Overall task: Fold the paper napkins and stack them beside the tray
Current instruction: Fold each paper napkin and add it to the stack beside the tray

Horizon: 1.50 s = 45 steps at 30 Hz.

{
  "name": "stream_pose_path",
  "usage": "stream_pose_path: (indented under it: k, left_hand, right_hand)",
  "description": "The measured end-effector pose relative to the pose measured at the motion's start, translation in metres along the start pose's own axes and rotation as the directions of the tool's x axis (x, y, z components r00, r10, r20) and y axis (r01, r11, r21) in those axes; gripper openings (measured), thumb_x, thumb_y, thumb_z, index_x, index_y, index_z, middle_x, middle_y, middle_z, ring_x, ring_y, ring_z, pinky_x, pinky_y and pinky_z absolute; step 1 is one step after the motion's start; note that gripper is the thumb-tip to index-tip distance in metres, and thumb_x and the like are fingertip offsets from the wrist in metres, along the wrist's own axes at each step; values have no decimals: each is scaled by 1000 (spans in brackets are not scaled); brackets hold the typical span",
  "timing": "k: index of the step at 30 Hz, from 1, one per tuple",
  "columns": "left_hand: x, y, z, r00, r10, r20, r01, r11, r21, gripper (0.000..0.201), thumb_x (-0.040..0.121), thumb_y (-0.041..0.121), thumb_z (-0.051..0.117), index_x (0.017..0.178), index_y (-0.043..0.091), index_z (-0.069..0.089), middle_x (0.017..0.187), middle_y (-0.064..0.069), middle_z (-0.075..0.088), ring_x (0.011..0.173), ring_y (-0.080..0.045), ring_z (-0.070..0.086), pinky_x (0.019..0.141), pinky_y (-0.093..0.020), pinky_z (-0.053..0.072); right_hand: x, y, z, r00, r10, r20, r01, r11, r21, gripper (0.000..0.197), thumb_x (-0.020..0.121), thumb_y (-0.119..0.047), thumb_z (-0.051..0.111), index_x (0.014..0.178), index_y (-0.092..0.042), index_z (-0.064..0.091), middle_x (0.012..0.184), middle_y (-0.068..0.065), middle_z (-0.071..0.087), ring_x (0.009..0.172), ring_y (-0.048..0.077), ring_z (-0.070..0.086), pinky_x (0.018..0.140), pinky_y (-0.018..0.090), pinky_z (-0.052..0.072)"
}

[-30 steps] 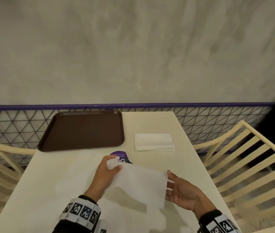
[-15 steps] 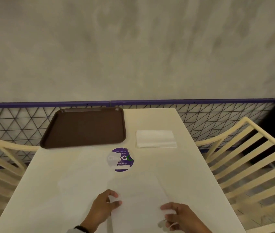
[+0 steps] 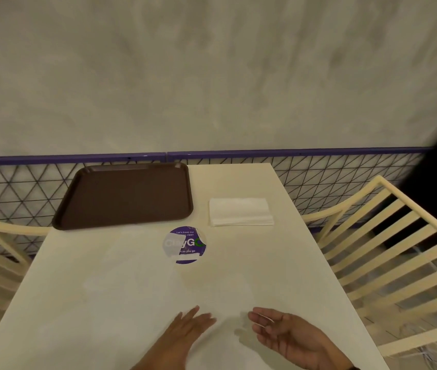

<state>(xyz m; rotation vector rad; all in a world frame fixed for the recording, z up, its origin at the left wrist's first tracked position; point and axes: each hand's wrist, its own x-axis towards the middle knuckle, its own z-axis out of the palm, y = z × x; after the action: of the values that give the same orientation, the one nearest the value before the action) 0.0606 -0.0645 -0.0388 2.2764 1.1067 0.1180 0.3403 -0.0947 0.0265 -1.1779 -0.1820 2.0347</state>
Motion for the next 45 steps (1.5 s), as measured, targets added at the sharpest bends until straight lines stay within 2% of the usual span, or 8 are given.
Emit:
stream_pose_path:
  k: [5, 11, 15, 22, 28, 36, 41, 45]
  left_hand:
    - [-6, 2, -7, 952, -150, -267, 47, 933, -356, 35, 82, 26, 65, 80, 60, 59, 83, 32, 66, 83, 11, 61, 78, -12, 45]
    - [0, -4, -12, 920, -315, -234, 181, 870, -459, 21, 85, 20, 64, 79, 40, 66, 79, 17, 70, 78, 2, 63, 75, -22, 49]
    - [9, -7, -15, 849, -439, -293, 282, 847, -451, 34, 86, 21, 65, 118, 27, 59, 112, 10, 65, 99, -3, 56, 86, -17, 41]
    - [16, -6, -6, 738, -497, -457, 405, 867, -290, 63, 73, 19, 75, 128, 17, 45, 116, -1, 53, 103, -18, 43, 88, -26, 41]
    - [19, 15, 20, 917, 40, -396, 84, 953, 292, 56, 70, 46, 62, 120, 24, 48, 131, 6, 52, 129, -20, 30, 107, -26, 19]
    - [10, -4, 59, 988, 13, -152, 51, 909, 414, 73, 93, 61, 8, 149, 14, 0, 158, -5, -6, 144, -32, -8, 113, -46, -3]
    - [8, -5, 63, 984, 14, -178, 68, 892, 448, 72, 93, 60, 6, 149, 16, 2, 158, -3, -4, 144, -32, -9, 113, -48, -6]
    - [6, -5, 61, 984, 7, -177, 74, 891, 449, 69, 94, 57, 7, 149, 15, 1, 158, -3, -4, 144, -32, -8, 111, -47, -3]
  right_hand:
    - [-9, -5, 2, 986, -122, -114, 83, 950, -300, 52, 71, 25, 48, 113, -4, 60, 97, 16, 66, 64, 21, 59, 58, 29, 53]
    - [12, -5, -5, 933, -352, -74, 17, 247, -969, 58, 62, -17, 75, 106, -44, 47, 115, -5, 40, 108, 15, 38, 99, 28, 36]
    - [39, -4, 1, 895, -442, -58, 79, 284, -955, 35, 75, -22, 75, 58, -20, 44, 69, -3, 47, 65, 9, 43, 61, 22, 33]
    - [73, 0, -2, 848, -510, -143, 10, 286, -958, 45, 78, -21, 71, 52, -16, 36, 53, 1, 35, 46, 8, 29, 47, 20, 23]
    - [73, 4, -7, 835, -533, -135, 29, 288, -957, 49, 79, -15, 70, 50, -17, 30, 49, -6, 31, 45, 8, 29, 43, 14, 23]
    - [62, 7, -4, 822, -560, -103, 41, 238, -970, 42, 78, -13, 70, 54, -18, 36, 55, -8, 37, 53, 8, 37, 50, 14, 31]
    - [47, 24, 8, 695, -680, 234, 121, -210, -970, 43, 94, -28, 48, 136, -22, 40, 134, -14, 34, 127, 2, 27, 108, 13, 18]
    - [56, 61, 25, 866, -220, 449, 326, -432, -841, 66, 88, -59, 4, 146, -29, -8, 152, -14, -12, 143, 9, -12, 118, 24, -7]
